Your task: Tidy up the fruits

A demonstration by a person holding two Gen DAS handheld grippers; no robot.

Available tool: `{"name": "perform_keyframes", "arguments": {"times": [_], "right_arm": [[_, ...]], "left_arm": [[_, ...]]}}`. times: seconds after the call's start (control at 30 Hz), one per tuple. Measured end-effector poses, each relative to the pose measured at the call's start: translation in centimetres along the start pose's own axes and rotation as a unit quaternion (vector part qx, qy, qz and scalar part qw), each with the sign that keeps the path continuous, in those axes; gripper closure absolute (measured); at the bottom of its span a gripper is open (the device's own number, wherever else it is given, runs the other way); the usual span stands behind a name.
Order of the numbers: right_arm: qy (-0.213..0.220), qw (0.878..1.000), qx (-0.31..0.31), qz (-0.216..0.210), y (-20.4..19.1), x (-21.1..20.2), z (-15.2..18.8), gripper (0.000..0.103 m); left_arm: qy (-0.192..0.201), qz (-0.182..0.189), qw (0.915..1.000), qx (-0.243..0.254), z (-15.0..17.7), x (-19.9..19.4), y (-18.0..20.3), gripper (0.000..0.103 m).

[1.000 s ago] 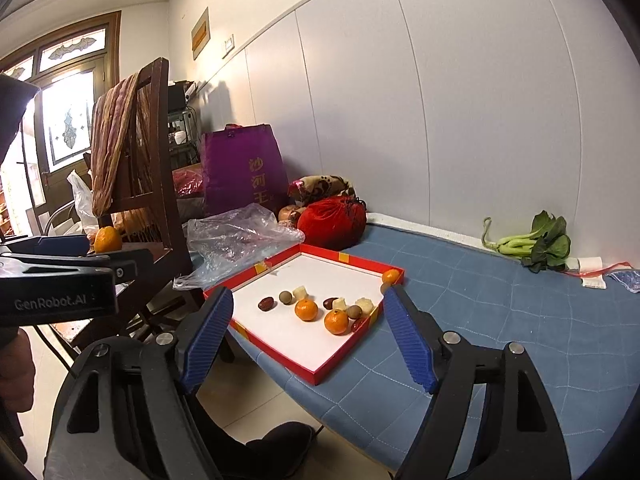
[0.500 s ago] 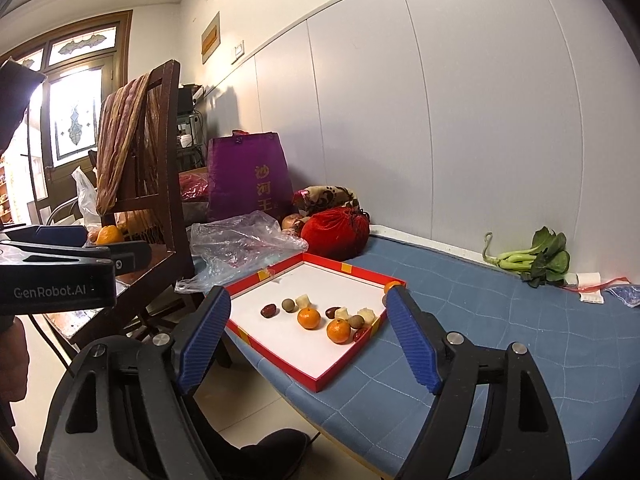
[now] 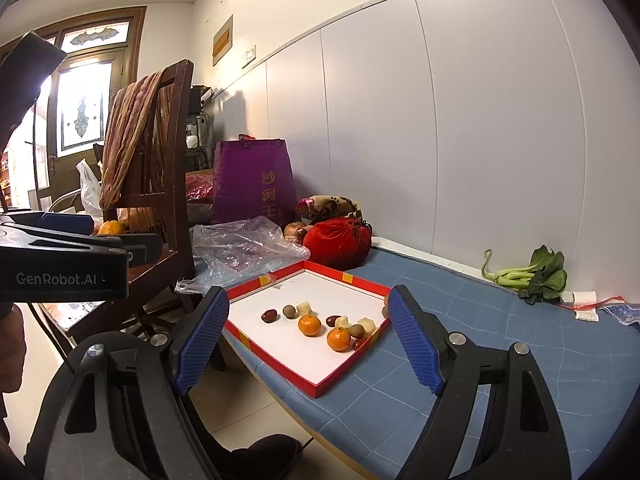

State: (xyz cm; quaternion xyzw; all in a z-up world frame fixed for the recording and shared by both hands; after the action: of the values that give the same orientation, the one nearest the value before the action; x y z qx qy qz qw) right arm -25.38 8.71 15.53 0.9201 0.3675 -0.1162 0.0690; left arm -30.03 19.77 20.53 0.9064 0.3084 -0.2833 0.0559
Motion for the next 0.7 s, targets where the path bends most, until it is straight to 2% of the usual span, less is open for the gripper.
{"name": "perform_keyframes", "arguments": {"times": [0.7], "right_arm": [[-0.003,1.000,-0.001,0.004,0.07,0.25,0.14,0.021]], "left_arm": [[0.004,0.007,1.0000,-0.005,0.07,-0.59,0.20,0.015]]}}
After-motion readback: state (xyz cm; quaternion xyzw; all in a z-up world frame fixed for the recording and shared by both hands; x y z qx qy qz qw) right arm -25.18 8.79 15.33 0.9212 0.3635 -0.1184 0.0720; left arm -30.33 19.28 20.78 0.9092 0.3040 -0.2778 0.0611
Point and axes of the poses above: each gripper's, at about its wrist camera, not at the fingertips, and x roughly the way its jaws point, y to its right, z to its underside, the point moved 7 cm from there along x, roughly the way its jaws point, and after that the axes turned 4 degrees about -x, right-handed, at the moved point
